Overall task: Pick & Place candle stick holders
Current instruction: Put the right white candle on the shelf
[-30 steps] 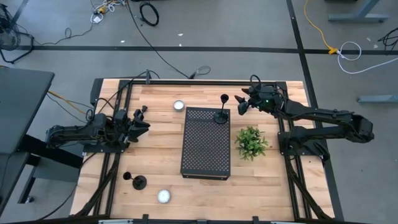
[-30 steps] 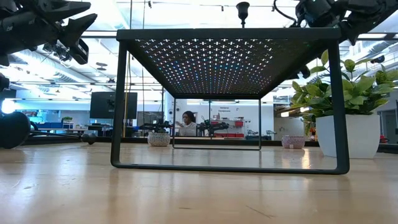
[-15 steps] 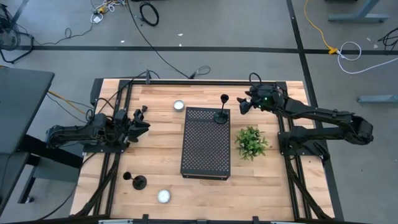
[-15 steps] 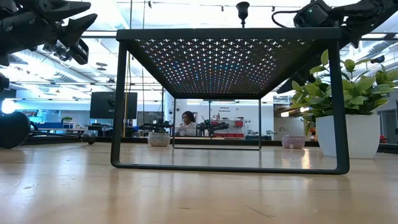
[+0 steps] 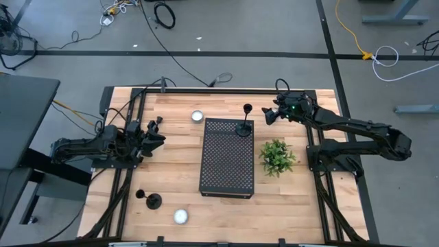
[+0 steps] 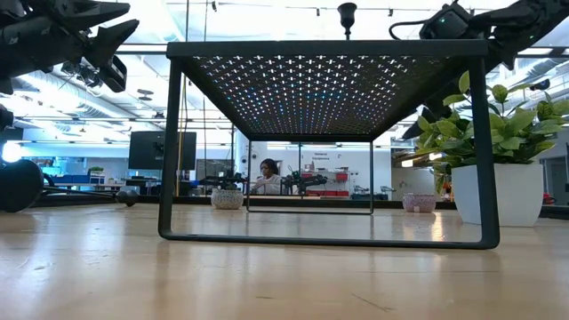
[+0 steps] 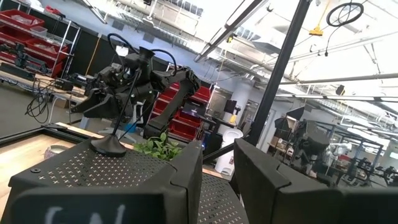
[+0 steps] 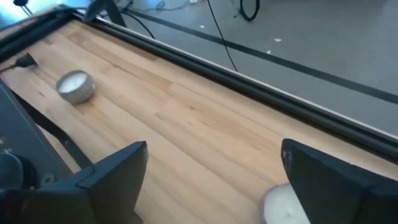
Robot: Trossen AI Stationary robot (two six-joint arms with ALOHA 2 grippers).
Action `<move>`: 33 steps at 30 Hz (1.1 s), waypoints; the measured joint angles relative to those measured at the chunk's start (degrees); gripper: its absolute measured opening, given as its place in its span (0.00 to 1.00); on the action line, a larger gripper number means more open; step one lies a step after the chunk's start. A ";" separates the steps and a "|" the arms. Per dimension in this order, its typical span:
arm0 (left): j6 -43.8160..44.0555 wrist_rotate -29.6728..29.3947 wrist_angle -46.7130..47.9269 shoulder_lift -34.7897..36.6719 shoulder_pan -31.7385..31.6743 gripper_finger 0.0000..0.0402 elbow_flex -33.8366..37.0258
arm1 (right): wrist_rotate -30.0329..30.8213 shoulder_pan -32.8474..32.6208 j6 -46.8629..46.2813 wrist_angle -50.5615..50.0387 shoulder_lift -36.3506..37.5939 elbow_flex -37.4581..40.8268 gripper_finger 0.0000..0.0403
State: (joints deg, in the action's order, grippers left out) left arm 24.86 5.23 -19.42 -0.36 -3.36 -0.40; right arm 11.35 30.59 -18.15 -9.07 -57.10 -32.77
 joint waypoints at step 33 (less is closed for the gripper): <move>0.04 -0.02 -0.02 0.00 -0.02 0.23 0.00 | 2.42 5.84 -2.15 -28.68 -5.44 -14.62 0.99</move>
State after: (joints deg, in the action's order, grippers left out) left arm 24.91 5.21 -19.44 -0.36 -3.38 -0.40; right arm 13.77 36.43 -20.31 -37.75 -62.54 -47.40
